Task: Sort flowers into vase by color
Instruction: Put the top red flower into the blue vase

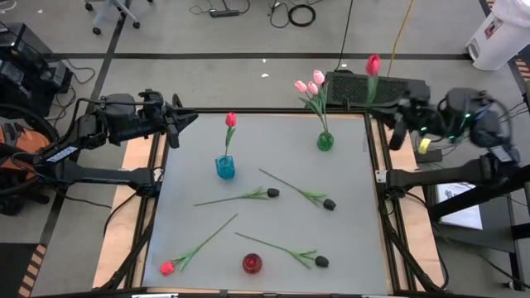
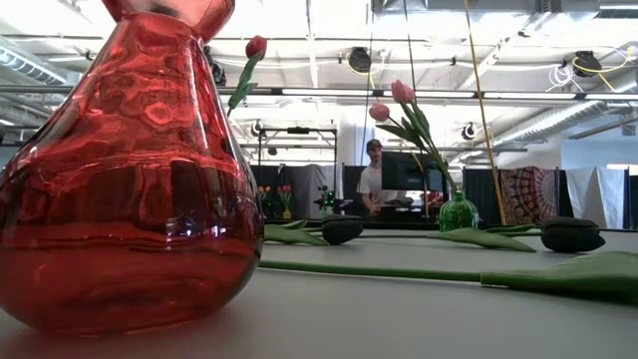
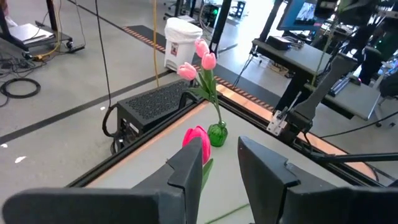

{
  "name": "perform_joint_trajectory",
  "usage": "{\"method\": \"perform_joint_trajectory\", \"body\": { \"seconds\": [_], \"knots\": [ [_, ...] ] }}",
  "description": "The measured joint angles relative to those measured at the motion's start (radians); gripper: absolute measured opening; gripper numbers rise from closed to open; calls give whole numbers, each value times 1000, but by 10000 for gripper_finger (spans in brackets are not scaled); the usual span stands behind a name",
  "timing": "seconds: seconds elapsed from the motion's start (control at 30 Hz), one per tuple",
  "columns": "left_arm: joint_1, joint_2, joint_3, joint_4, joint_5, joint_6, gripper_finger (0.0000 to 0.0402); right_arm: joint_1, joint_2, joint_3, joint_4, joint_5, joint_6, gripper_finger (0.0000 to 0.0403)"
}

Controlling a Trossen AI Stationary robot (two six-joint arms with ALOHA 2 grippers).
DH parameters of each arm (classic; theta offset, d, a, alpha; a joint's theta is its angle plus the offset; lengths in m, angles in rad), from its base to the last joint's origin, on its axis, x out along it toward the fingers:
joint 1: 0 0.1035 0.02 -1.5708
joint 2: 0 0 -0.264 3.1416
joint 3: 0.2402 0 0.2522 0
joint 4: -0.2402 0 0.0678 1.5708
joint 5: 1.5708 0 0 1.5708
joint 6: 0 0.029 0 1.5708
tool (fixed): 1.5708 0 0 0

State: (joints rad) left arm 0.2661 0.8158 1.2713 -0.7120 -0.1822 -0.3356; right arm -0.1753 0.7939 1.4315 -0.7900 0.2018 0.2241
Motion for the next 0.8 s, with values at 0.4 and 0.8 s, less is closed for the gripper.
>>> {"method": "perform_joint_trajectory", "body": {
  "seconds": [0.4, 0.8],
  "knots": [
    [0, 12, 0, 84, 88, 42, 109, 0, 127, -456, 955, -128, 63, 0],
    [0, 136, 0, 297, 318, 61, 109, 0, 404, -332, 1124, -247, 131, 0]
  ]
}}
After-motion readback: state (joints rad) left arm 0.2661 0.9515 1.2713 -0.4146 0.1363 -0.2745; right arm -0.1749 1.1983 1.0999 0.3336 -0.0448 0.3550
